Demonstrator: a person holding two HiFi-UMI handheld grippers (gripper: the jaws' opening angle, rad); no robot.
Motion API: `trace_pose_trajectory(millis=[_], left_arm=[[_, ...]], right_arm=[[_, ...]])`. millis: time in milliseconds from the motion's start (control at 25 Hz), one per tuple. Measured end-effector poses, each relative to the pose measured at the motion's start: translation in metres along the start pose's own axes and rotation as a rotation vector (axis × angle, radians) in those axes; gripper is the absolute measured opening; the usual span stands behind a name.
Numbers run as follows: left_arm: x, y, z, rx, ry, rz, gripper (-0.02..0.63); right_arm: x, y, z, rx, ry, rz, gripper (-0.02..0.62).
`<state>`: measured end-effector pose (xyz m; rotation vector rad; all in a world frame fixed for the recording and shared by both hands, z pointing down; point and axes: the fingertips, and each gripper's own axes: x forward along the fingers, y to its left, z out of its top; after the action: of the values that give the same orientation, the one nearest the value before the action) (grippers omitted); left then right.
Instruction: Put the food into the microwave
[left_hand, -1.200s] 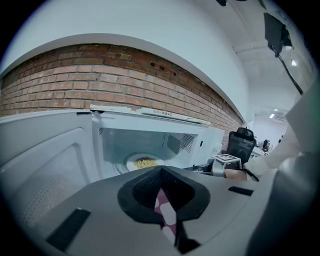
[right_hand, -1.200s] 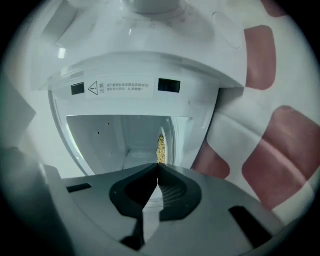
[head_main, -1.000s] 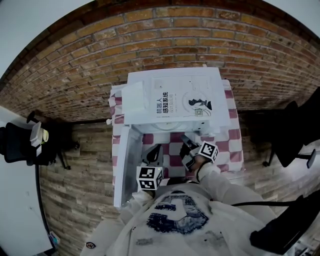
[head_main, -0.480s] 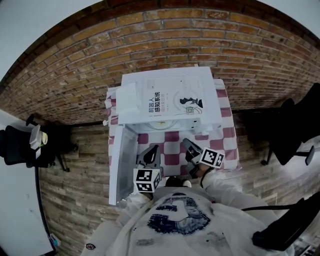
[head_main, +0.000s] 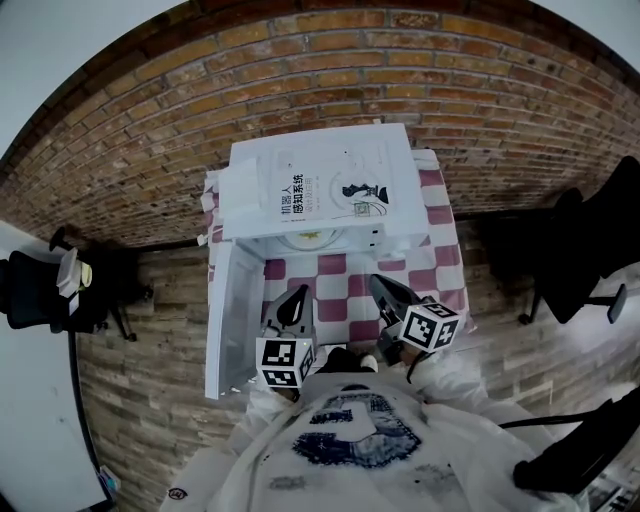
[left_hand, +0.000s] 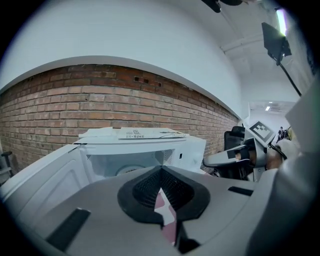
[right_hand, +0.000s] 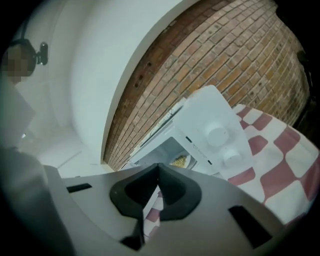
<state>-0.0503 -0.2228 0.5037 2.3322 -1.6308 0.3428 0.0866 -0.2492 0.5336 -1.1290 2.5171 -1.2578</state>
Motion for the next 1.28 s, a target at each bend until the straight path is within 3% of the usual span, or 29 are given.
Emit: trace_pose_trajectory(millis=[400,560,1280], left_arm=[[-0.019,-0.023,0.026,0.047,-0.034,0.007,0.008],[-0.025,-0.03,0.034,0.055,-0.054,0.008,0.008],[-0.029,-0.044,0.029,0.037,-0.07,0.022,0.008]], right_arm=[[-0.039,0.033,0.015,-0.359,-0.008,-0.084,0.014],[-0.051,0.046,0.024,-0.456,-0.022,-0.098,0.014],[-0.066,0.05,0.024,-0.513,-0.03,-0.083,0.014]])
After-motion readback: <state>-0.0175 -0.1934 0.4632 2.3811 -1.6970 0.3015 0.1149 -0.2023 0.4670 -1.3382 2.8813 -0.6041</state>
